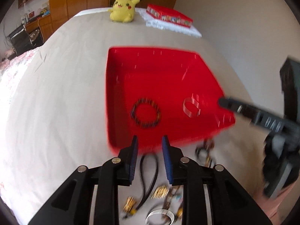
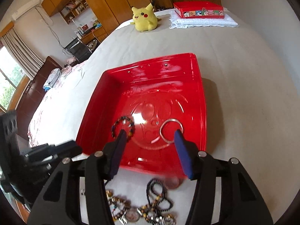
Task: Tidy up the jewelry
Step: 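Carry both held bracelets into the red tray and open both tools, then grasp the black cord with gold charm with the left tool while the right tool grasps the brown wooden ring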
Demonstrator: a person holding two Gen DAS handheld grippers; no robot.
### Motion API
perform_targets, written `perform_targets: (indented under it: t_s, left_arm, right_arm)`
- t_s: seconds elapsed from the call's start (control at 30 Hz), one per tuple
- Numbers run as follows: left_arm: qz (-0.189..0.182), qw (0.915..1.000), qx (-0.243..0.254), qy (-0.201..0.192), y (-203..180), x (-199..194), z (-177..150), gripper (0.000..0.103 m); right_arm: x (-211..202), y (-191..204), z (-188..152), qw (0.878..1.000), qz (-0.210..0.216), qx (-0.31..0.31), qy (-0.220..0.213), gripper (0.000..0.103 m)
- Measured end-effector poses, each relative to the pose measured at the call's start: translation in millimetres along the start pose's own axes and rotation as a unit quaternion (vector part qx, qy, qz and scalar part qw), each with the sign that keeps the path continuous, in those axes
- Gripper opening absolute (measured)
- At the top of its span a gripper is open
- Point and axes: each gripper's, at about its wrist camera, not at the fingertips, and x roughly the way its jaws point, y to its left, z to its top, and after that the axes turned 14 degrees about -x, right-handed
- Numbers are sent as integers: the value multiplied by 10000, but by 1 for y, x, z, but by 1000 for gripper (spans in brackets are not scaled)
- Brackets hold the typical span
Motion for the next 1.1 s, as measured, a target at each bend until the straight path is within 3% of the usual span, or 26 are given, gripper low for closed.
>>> perform_targets:
  t_s: [0.17,0.4,0.6,0.87,0.93,1.1]
  left_arm:
    - [347,9991,137,211,27,-3,-51,26]
    - [328,9977,217,544,40,5,-90,26]
    - [404,9965,300,674,43,21,-100,38]
    - [359,9963,427,660,41,29,-98,42]
    - [402,9961,490,621,39,30,-99,41]
    - [599,9961,499,417,36,35,-94,20]
  right_arm:
    - [-18,11,-29,9999,132,-64,81,46]
    - [-22,29,-70,9981,444,-148,398,40]
    - [-21,33,-93,9959,566,-103,691,40]
    - [-20,24,-105,9954,572,61,762,40]
    - [-18,22,-107,9948,595,124,814,40]
    - [-18,15,-118,9934,551,220,981,40]
